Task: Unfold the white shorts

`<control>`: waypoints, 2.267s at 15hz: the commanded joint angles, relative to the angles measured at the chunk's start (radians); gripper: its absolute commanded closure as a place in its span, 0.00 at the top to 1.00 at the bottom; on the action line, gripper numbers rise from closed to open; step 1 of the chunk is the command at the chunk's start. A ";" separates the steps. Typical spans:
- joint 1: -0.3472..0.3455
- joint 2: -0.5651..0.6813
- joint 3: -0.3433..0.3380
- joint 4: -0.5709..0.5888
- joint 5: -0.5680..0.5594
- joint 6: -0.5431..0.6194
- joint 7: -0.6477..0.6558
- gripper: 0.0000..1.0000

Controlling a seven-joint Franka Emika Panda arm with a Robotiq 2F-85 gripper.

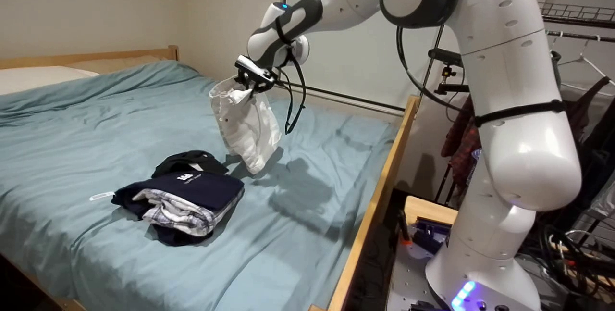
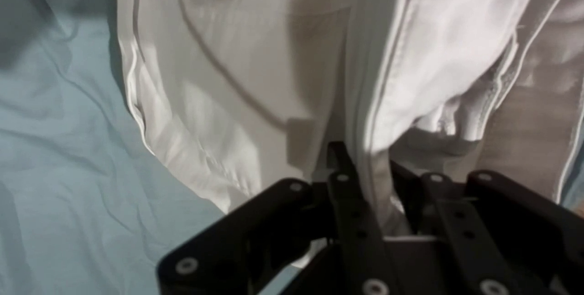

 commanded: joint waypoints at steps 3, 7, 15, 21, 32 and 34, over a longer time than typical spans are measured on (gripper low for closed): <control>0.060 -0.004 -0.082 0.035 -0.030 0.097 0.073 0.03; 0.074 -0.015 -0.111 0.070 -0.018 0.264 0.092 0.03; 0.142 0.199 -0.211 -0.091 0.087 0.751 0.214 0.03; 0.056 0.144 0.023 -0.454 0.264 0.764 0.209 0.03; -0.146 -0.265 0.364 -0.955 0.207 0.731 0.362 0.03; -0.276 -0.222 0.517 -0.975 0.028 0.730 0.509 0.03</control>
